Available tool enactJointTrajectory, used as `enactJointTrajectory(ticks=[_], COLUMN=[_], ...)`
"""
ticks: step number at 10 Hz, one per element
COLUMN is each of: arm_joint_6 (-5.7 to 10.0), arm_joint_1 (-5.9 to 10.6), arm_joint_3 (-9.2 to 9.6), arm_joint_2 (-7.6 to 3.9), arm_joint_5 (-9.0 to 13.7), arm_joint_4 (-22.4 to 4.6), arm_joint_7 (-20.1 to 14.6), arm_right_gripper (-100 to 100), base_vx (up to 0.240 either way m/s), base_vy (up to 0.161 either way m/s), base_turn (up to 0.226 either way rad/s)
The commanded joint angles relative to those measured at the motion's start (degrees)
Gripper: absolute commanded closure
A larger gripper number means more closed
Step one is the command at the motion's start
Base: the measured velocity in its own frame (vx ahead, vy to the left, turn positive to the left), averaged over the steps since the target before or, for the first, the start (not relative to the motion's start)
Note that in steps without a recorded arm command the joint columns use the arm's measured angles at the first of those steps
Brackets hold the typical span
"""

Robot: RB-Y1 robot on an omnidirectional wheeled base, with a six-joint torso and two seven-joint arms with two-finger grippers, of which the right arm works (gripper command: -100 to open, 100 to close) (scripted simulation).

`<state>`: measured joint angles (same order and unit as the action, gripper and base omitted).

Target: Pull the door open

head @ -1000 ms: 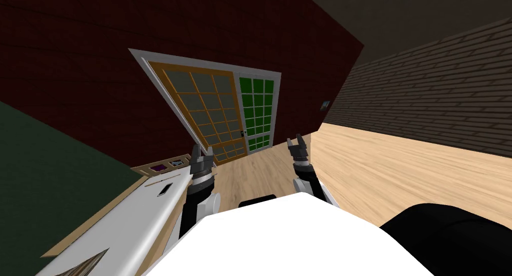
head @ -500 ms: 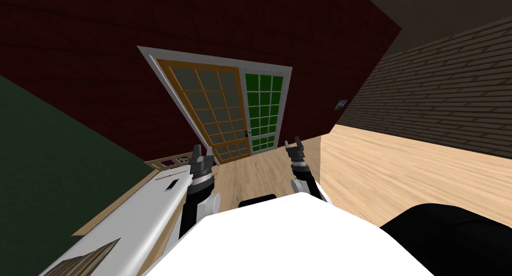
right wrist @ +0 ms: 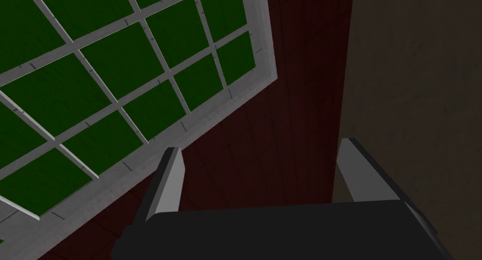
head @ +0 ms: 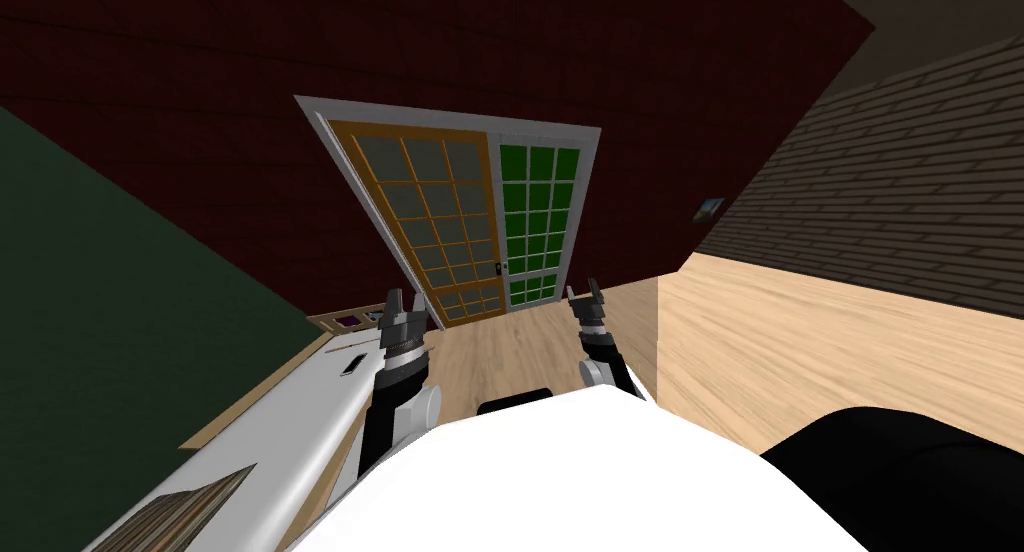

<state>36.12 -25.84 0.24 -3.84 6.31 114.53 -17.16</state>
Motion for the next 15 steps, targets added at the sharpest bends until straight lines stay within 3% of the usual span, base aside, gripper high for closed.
enactJointTrajectory(ticks=[1,15], arm_joint_6=[0.68,6.5], arm_joint_1=[0.34,4.52], arm_joint_3=[0.25,3.67], arm_joint_2=[-0.45,-3.23], arm_joint_5=[1.7,17.4], arm_joint_4=[-1.9,-20.4], arm_joint_7=[-1.6,-15.8], arm_right_gripper=[-100,-100], base_vx=[0.102,0.102], base_vy=[0.005,-0.002], base_turn=[0.148,0.156])
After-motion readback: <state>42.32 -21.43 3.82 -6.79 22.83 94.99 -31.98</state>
